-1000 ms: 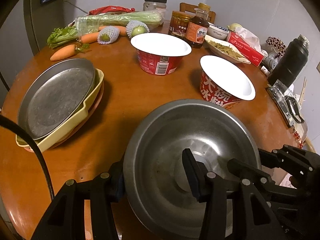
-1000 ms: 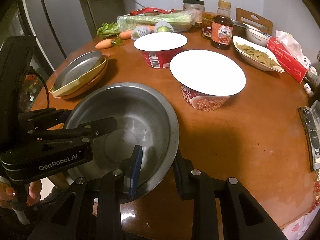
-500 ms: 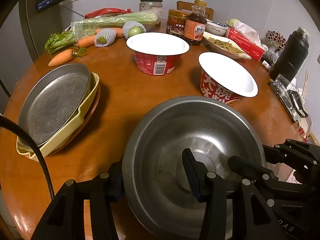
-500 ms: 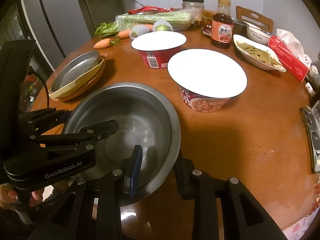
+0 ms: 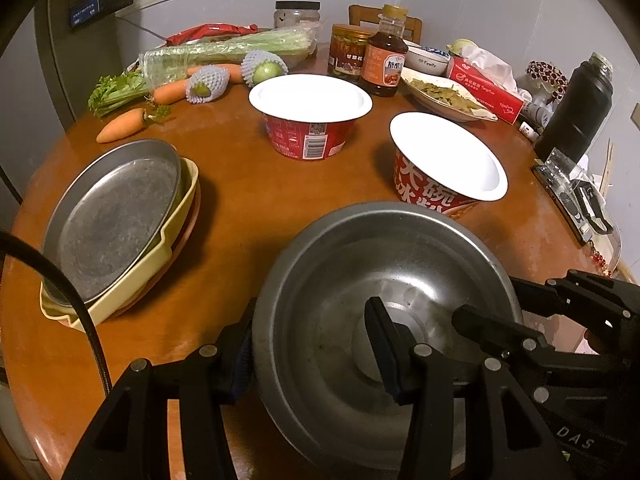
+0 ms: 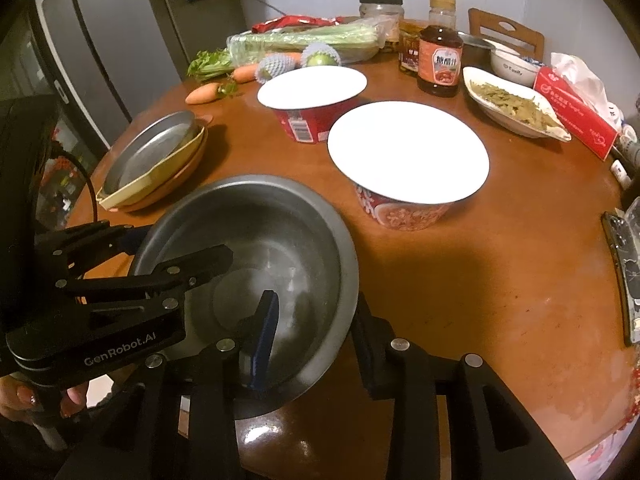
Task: Organize plates and bowls
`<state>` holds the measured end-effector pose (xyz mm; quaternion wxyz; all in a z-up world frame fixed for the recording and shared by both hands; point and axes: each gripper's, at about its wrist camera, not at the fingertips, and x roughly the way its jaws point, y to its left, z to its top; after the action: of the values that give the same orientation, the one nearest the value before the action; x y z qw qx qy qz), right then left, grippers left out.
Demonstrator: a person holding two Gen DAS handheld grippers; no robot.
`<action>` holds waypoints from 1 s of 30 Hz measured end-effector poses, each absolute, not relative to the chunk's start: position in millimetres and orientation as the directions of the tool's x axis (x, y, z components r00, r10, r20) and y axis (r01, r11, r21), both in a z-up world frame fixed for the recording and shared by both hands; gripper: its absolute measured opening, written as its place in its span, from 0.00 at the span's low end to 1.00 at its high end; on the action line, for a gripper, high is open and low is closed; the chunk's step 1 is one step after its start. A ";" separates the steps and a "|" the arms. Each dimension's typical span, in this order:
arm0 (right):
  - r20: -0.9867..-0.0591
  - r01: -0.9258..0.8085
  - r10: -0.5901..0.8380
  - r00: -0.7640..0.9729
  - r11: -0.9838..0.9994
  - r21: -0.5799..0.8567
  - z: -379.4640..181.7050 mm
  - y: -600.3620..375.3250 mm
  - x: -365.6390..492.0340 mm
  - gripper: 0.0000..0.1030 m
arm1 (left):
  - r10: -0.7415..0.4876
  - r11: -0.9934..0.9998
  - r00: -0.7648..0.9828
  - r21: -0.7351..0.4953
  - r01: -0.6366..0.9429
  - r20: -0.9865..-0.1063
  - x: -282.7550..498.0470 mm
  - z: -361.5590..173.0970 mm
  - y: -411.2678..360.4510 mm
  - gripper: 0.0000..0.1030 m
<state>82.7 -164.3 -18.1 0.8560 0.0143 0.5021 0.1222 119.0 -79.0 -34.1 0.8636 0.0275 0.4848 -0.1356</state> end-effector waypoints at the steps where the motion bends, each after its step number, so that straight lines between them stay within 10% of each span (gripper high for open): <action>1: -0.855 -0.192 0.224 0.467 0.970 0.149 -17.5 -165.2 82.7 0.36 | -0.208 0.962 0.495 -0.083 0.261 -0.844 119.0 -33.0 -78.7 0.50; 30: -0.814 -0.175 0.238 0.530 0.970 0.170 10.0 -179.7 88.3 0.38 | -0.175 0.970 0.558 -0.043 0.241 -0.811 121.7 1.3 -73.0 0.52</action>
<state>88.3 -179.7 10.0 0.8739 0.0338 0.4703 0.1181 121.7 -73.0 1.3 0.8819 0.0364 0.4550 -0.1178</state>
